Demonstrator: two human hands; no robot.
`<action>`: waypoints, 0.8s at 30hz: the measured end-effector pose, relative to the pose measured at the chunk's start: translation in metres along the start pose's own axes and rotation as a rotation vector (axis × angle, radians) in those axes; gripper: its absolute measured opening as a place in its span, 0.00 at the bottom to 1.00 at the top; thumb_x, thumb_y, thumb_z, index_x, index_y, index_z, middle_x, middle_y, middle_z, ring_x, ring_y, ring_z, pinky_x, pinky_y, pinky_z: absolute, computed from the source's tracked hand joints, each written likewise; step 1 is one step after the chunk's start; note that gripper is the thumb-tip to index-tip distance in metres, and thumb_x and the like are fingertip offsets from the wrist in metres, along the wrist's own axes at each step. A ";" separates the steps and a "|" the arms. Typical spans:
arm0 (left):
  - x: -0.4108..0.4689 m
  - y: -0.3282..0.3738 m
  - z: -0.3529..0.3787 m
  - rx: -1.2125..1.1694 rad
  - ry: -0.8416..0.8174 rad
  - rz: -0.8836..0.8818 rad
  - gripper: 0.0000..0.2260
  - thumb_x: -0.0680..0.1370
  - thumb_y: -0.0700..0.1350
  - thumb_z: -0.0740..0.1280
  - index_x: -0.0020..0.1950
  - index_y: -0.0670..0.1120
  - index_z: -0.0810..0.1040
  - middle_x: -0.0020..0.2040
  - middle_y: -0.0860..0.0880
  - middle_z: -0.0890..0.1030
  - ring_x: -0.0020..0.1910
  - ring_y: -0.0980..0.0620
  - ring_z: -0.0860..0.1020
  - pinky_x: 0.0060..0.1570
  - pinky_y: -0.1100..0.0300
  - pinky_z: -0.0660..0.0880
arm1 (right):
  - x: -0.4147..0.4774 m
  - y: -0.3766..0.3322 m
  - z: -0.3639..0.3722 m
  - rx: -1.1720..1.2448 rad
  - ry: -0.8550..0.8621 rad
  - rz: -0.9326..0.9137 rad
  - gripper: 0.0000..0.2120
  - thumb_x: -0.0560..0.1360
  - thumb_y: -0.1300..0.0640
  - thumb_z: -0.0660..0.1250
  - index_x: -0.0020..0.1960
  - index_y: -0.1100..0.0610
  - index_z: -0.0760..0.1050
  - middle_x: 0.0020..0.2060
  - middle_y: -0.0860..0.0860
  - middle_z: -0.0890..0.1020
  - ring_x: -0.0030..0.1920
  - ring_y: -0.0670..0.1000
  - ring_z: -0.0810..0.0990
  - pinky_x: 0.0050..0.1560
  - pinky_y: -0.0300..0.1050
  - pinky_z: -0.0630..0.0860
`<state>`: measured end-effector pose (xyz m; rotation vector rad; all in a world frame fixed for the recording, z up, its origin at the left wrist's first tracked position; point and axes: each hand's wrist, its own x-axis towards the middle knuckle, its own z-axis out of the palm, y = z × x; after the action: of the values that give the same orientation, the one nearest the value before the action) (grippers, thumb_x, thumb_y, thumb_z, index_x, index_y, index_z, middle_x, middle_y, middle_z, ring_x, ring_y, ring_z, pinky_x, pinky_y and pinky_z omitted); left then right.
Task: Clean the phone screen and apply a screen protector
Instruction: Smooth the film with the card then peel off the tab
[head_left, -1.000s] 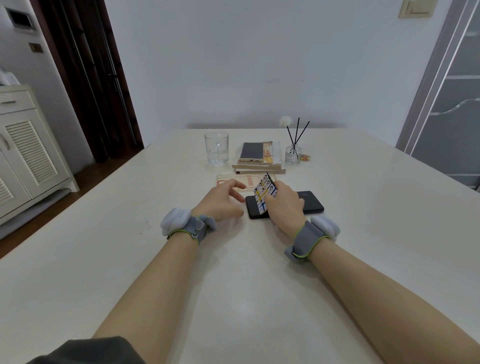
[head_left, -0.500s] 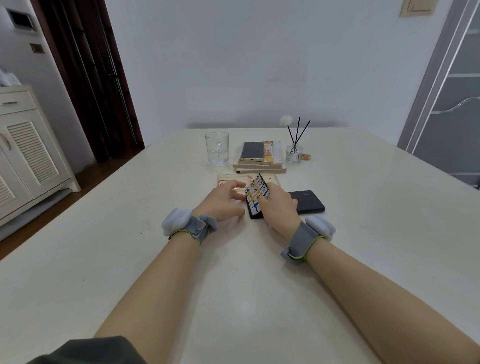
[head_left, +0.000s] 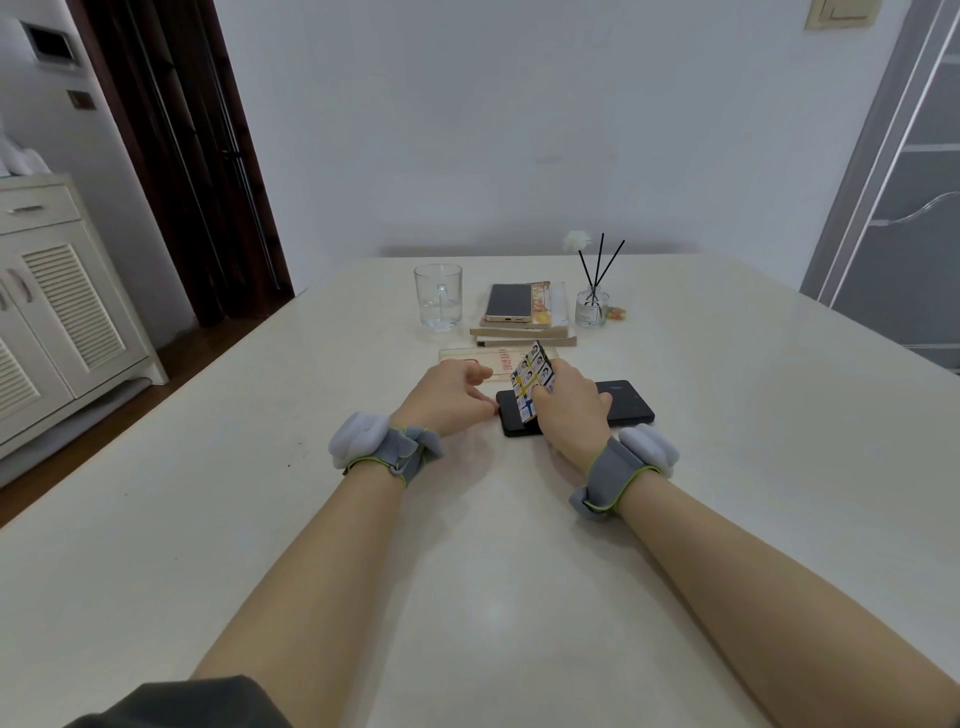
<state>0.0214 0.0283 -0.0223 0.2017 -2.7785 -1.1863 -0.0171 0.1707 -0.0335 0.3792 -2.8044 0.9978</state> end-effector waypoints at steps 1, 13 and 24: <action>0.000 0.001 0.000 0.010 0.007 -0.007 0.26 0.71 0.38 0.69 0.69 0.41 0.71 0.51 0.47 0.84 0.65 0.57 0.72 0.60 0.68 0.65 | 0.000 0.000 0.000 -0.006 -0.001 -0.005 0.10 0.77 0.59 0.54 0.56 0.58 0.69 0.57 0.57 0.79 0.58 0.61 0.74 0.60 0.52 0.61; -0.005 0.003 -0.003 0.110 0.118 0.053 0.17 0.71 0.37 0.65 0.58 0.46 0.77 0.51 0.49 0.82 0.61 0.53 0.75 0.51 0.66 0.67 | 0.000 0.001 -0.002 0.080 -0.010 -0.038 0.13 0.77 0.58 0.55 0.59 0.56 0.72 0.58 0.55 0.79 0.59 0.60 0.74 0.61 0.53 0.61; -0.005 0.002 -0.004 0.127 0.214 0.031 0.15 0.73 0.38 0.65 0.60 0.45 0.78 0.44 0.50 0.78 0.46 0.54 0.72 0.38 0.69 0.61 | 0.003 -0.004 -0.007 0.137 0.086 -0.040 0.12 0.77 0.58 0.56 0.58 0.56 0.73 0.56 0.56 0.80 0.57 0.61 0.75 0.61 0.54 0.64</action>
<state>0.0272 0.0276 -0.0190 0.2786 -2.6592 -0.9231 -0.0182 0.1719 -0.0255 0.3972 -2.6500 1.1716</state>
